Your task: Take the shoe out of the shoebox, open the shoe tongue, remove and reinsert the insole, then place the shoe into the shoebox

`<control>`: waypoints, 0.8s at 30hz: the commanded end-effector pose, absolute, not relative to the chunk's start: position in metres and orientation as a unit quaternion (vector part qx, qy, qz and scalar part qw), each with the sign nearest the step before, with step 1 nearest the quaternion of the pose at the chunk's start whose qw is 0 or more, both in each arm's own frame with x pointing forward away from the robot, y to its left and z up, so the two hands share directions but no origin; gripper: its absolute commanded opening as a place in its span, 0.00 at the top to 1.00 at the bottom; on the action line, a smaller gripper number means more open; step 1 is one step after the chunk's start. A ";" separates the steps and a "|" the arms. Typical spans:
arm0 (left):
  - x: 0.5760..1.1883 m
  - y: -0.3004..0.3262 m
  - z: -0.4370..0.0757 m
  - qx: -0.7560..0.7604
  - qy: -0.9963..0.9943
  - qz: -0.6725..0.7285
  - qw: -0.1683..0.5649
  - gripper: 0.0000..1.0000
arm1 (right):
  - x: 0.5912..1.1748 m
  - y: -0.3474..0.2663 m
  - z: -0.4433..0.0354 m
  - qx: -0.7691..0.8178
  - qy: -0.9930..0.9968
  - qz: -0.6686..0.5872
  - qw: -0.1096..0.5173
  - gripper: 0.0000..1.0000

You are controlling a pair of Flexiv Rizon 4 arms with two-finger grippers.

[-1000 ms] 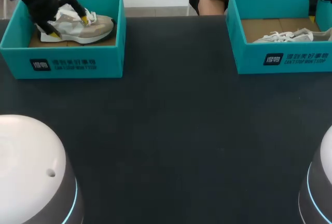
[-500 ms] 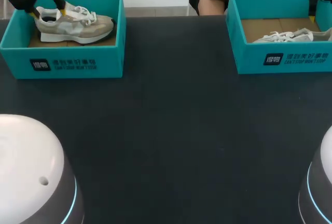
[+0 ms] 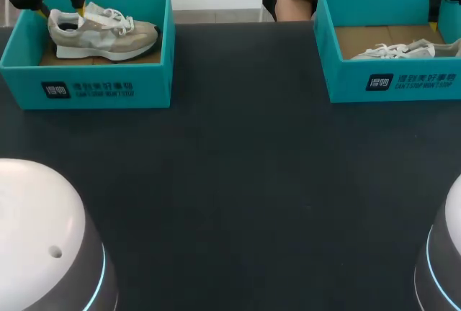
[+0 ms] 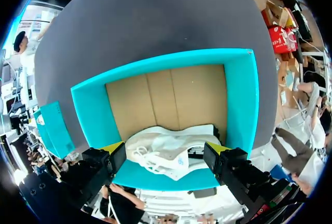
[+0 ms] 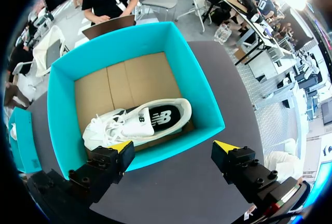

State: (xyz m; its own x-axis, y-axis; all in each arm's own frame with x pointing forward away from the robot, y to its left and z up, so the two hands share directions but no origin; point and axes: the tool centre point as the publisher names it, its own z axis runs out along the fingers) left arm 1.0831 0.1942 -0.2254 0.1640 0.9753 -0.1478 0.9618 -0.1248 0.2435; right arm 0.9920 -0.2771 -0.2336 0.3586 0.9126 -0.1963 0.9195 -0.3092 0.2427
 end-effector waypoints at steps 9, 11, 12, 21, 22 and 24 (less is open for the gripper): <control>1.131 0.208 -0.236 0.756 0.645 0.046 0.103 0.00 | 0.991 -0.277 -0.234 0.809 0.566 -0.010 0.158 0.00; 1.145 0.214 -0.239 0.756 0.645 0.048 0.101 0.00 | 0.991 -0.277 -0.234 0.809 0.566 -0.010 0.158 0.00; 1.152 0.216 -0.241 0.752 0.651 0.045 0.095 0.00 | 0.991 -0.277 -0.234 0.809 0.566 -0.010 0.158 0.00; 1.200 0.234 -0.255 0.727 0.676 0.073 0.096 0.00 | 0.991 -0.277 -0.234 0.809 0.566 -0.010 0.158 0.00; 1.204 0.236 -0.257 0.725 0.679 0.073 0.094 0.00 | 0.991 -0.277 -0.234 0.809 0.566 -0.010 0.158 0.00; 1.212 0.241 -0.261 0.719 0.684 0.090 0.088 0.07 | 0.991 -0.277 -0.234 0.809 0.566 -0.010 0.158 0.00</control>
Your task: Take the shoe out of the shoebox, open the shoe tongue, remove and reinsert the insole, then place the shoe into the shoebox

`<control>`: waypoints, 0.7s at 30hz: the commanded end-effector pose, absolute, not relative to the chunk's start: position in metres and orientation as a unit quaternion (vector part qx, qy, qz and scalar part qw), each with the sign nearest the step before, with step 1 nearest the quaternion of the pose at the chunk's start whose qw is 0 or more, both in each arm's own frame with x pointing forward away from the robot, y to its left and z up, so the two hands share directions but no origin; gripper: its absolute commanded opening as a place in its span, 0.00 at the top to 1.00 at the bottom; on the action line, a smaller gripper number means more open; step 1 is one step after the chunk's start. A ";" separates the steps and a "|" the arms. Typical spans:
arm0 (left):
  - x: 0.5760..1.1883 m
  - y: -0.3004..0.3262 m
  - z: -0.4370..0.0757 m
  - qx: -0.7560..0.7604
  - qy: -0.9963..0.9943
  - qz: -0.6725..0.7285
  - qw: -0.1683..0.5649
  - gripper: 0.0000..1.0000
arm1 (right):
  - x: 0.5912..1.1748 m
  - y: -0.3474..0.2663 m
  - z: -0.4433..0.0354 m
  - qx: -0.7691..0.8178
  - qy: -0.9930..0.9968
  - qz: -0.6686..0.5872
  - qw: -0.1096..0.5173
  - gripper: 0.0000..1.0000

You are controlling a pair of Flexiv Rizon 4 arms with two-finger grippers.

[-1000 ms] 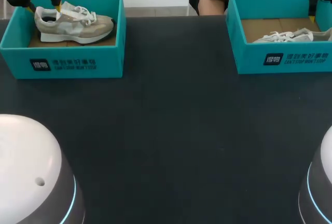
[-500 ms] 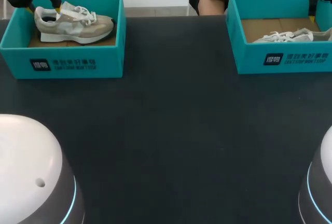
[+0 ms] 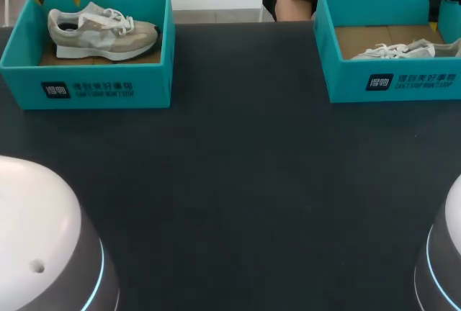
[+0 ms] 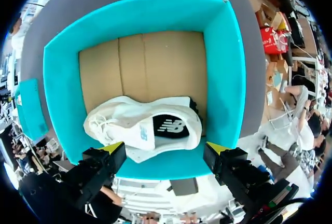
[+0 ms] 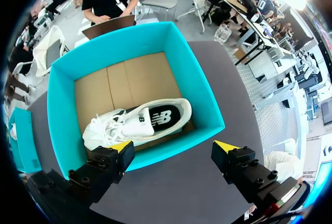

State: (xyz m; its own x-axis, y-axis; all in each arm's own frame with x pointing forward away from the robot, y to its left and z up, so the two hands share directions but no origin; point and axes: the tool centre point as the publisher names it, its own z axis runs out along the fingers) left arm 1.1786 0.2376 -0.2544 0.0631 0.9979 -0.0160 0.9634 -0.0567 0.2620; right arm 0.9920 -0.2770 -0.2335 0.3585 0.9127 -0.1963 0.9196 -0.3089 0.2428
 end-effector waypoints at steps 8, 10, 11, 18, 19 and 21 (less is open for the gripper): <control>1.225 0.269 -0.276 0.708 0.696 0.095 0.072 0.39 | 0.991 -0.277 -0.234 0.809 0.566 -0.010 0.158 0.00; 1.224 0.273 -0.280 0.706 0.699 0.094 0.067 0.47 | 0.991 -0.277 -0.234 0.809 0.566 -0.010 0.158 0.00; 1.222 0.275 -0.281 0.708 0.697 0.094 0.066 0.45 | 0.991 -0.277 -0.234 0.809 0.566 -0.010 0.158 0.00; 1.213 0.279 -0.290 0.713 0.695 0.082 0.048 0.51 | 0.991 -0.277 -0.234 0.809 0.566 -0.010 0.158 0.00; 1.212 0.280 -0.292 0.718 0.690 0.080 0.046 0.51 | 0.991 -0.277 -0.234 0.809 0.566 -0.010 0.158 0.00; 1.210 0.281 -0.296 0.726 0.683 0.077 0.041 0.52 | 0.991 -0.277 -0.234 0.809 0.566 -0.010 0.158 0.00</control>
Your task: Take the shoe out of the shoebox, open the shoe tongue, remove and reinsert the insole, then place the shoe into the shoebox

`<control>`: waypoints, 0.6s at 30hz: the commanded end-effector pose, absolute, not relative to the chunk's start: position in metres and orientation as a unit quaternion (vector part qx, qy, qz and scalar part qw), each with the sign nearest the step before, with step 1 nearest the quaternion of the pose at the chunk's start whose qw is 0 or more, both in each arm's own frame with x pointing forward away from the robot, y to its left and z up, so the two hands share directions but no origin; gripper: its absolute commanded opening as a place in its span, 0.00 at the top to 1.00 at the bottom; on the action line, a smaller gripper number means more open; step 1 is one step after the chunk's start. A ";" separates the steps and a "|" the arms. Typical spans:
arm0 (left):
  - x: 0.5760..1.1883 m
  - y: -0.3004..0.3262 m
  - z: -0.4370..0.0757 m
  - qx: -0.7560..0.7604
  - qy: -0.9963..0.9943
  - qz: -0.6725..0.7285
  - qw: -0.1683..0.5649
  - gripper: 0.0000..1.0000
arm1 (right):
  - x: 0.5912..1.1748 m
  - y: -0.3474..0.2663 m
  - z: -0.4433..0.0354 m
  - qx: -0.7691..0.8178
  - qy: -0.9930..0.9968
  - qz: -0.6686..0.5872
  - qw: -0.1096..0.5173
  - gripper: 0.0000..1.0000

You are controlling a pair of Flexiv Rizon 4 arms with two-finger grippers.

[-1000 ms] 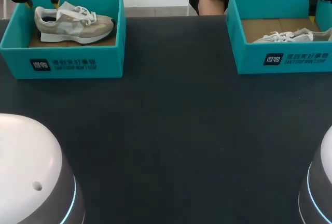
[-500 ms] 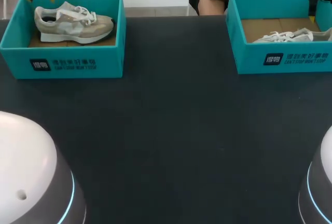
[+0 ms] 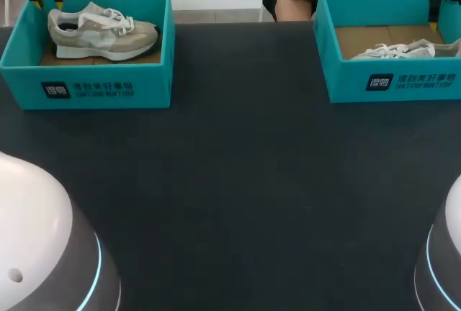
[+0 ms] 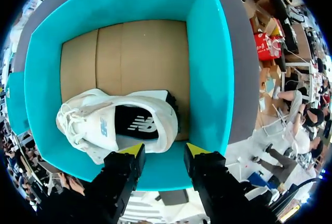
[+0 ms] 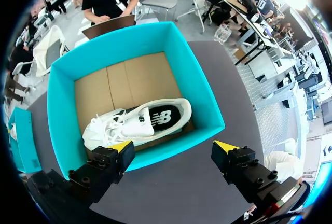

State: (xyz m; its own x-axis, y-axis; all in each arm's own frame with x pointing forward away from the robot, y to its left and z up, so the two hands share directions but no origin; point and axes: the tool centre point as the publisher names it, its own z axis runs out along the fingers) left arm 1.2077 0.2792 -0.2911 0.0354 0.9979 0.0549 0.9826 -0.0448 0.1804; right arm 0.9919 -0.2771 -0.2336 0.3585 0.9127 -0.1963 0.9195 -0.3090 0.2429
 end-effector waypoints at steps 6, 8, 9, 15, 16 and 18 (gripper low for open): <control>1.207 0.285 -0.309 0.742 0.665 0.075 0.028 0.51 | 0.991 -0.277 -0.234 0.809 0.566 -0.010 0.158 0.00; 1.206 0.285 -0.313 0.745 0.663 0.073 0.026 0.51 | 0.991 -0.277 -0.234 0.809 0.566 -0.010 0.158 0.00; 1.205 0.285 -0.315 0.746 0.661 0.072 0.025 0.51 | 0.991 -0.277 -0.234 0.809 0.566 -0.010 0.158 0.00; 1.207 0.286 -0.331 0.741 0.668 0.064 0.005 0.52 | 0.991 -0.277 -0.234 0.809 0.566 -0.010 0.158 0.00; 1.208 0.286 -0.333 0.738 0.672 0.061 0.001 0.53 | 0.991 -0.277 -0.234 0.809 0.566 -0.010 0.158 0.00; 1.210 0.287 -0.339 0.738 0.672 0.058 -0.006 0.53 | 0.991 -0.277 -0.234 0.809 0.566 -0.010 0.158 0.00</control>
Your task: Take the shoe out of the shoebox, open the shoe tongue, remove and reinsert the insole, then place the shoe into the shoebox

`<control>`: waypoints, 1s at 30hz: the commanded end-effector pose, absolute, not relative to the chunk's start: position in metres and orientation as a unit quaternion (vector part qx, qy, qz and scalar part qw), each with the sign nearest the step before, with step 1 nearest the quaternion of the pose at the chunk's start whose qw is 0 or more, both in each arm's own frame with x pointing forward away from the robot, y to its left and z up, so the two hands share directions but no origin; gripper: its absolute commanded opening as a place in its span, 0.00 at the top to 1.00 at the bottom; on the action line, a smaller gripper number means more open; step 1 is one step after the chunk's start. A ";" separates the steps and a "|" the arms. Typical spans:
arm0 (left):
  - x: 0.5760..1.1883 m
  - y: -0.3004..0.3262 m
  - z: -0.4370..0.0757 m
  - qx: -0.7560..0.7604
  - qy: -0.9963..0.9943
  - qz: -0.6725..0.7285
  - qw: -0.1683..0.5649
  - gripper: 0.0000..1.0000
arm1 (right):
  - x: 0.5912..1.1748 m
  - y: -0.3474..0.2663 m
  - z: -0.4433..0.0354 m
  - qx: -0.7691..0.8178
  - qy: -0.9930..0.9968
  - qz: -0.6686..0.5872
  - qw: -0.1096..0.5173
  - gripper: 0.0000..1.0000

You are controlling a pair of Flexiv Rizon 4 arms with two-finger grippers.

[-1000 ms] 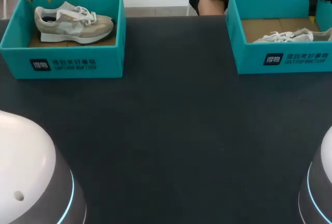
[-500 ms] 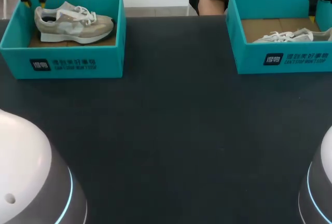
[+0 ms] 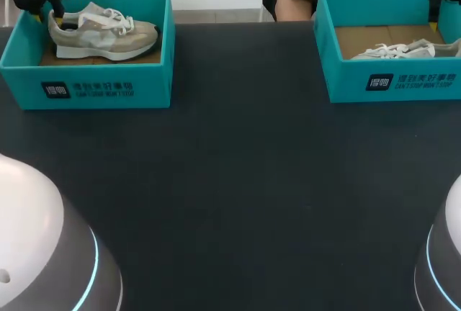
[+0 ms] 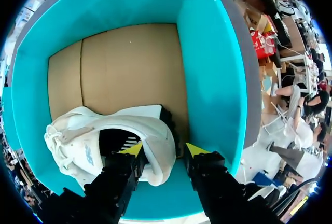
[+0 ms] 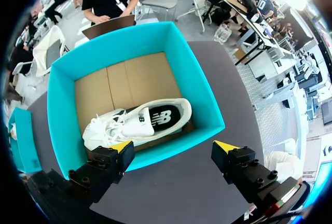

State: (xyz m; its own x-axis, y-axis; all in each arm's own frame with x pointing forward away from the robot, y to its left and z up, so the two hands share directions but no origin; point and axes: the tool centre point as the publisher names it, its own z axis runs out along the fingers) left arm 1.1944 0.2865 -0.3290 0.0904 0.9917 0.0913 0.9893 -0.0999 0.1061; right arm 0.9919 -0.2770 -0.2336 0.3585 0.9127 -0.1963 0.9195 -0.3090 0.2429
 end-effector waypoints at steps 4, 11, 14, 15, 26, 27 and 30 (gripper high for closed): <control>1.215 0.287 -0.346 0.737 0.673 0.057 -0.014 0.51 | 0.991 -0.277 -0.234 0.809 0.566 -0.010 0.158 0.00; 1.214 0.291 -0.352 0.749 0.659 0.054 -0.027 0.47 | 0.991 -0.277 -0.234 0.809 0.566 -0.010 0.158 0.00; 1.215 0.292 -0.360 0.751 0.657 0.054 -0.034 0.45 | 0.991 -0.277 -0.234 0.809 0.566 -0.010 0.158 0.00; 1.215 0.293 -0.362 0.750 0.659 0.055 -0.036 0.45 | 0.991 -0.277 -0.234 0.809 0.566 -0.010 0.158 0.00; 1.222 0.294 -0.385 0.741 0.665 0.054 -0.073 0.60 | 0.991 -0.277 -0.234 0.809 0.566 -0.010 0.158 0.00; 1.223 0.294 -0.386 0.740 0.666 0.054 -0.074 0.64 | 0.991 -0.277 -0.234 0.809 0.566 -0.010 0.158 0.00; 1.222 0.296 -0.384 0.740 0.666 0.053 -0.079 0.77 | 0.991 -0.277 -0.234 0.809 0.566 -0.010 0.158 0.00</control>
